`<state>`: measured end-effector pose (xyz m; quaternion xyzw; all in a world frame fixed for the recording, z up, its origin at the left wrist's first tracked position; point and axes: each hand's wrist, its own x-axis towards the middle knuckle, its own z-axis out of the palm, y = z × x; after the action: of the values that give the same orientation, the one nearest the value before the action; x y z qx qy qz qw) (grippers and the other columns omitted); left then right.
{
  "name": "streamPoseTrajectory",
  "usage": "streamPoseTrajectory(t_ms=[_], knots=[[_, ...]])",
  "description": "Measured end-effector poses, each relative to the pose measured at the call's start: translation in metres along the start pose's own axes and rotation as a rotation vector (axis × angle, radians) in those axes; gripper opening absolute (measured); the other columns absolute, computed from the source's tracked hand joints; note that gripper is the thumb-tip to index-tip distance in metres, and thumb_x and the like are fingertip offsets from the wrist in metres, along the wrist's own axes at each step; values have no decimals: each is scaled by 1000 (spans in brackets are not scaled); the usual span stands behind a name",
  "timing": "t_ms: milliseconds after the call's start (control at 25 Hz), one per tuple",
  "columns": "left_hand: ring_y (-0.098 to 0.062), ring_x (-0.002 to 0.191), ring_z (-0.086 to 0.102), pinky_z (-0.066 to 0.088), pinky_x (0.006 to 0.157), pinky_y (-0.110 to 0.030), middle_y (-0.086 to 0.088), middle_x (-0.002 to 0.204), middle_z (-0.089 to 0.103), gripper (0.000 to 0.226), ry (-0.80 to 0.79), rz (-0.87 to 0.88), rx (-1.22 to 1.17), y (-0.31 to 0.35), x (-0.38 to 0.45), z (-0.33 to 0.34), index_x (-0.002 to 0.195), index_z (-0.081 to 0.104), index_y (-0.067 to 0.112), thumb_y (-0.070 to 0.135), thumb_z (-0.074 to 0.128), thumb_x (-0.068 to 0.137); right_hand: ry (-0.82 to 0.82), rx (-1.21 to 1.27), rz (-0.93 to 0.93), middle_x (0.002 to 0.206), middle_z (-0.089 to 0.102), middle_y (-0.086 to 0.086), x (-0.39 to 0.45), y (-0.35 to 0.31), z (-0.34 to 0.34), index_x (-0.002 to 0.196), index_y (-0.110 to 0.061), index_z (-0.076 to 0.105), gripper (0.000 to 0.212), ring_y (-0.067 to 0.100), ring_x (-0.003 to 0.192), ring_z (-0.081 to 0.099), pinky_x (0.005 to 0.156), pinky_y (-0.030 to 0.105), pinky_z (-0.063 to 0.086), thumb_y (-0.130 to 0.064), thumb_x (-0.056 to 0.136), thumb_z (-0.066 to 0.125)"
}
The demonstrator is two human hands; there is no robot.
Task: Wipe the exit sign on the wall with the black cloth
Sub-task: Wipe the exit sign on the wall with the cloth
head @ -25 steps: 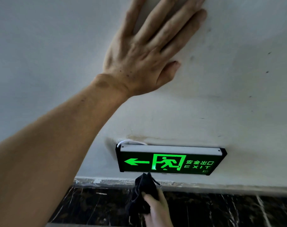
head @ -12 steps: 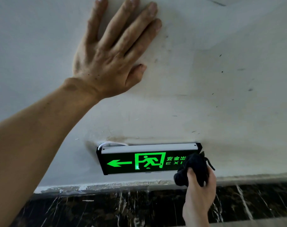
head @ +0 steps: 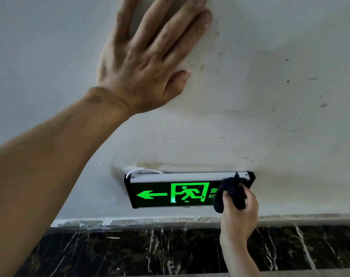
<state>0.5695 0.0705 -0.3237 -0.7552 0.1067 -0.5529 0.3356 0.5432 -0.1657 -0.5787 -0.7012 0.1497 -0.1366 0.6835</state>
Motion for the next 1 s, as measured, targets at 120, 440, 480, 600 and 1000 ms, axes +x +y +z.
streamPoseTrajectory(t_ms=[120,440,480,600,1000], knots=[[-34,135,40,38,102,-65,-13,150,47,61,-15,-3,-4,0,1,-3,150,41,9,41,49,99,-56,-45,-41,106,59,-10,-11,0,8,103,-36,63,34,-25,87,52,66,4,41,-15,78,74],[-36,129,52,43,99,-64,-13,146,51,57,-24,-4,-22,-1,2,-10,148,47,9,39,50,99,-175,-115,-133,111,61,-2,-48,1,35,110,-20,71,33,12,96,62,75,14,47,-11,79,75],[-35,129,53,43,99,-63,-13,146,52,57,-21,-2,-24,-1,3,-10,147,47,9,38,50,98,-189,-121,-138,111,60,-3,-54,1,40,111,-18,71,33,15,96,63,76,16,48,-11,79,76],[-34,128,54,44,98,-61,-12,146,52,57,-30,0,-37,0,3,-11,147,47,9,38,48,98,-231,-142,-164,110,61,-4,-72,-1,54,109,-15,73,33,17,98,64,82,25,53,-9,78,77],[-29,126,56,47,96,-53,-8,146,53,57,-61,-13,-47,2,2,-12,148,48,14,38,47,96,-348,-198,-217,99,72,-16,-131,-4,101,103,-29,75,28,1,92,65,83,24,53,-23,76,78]])
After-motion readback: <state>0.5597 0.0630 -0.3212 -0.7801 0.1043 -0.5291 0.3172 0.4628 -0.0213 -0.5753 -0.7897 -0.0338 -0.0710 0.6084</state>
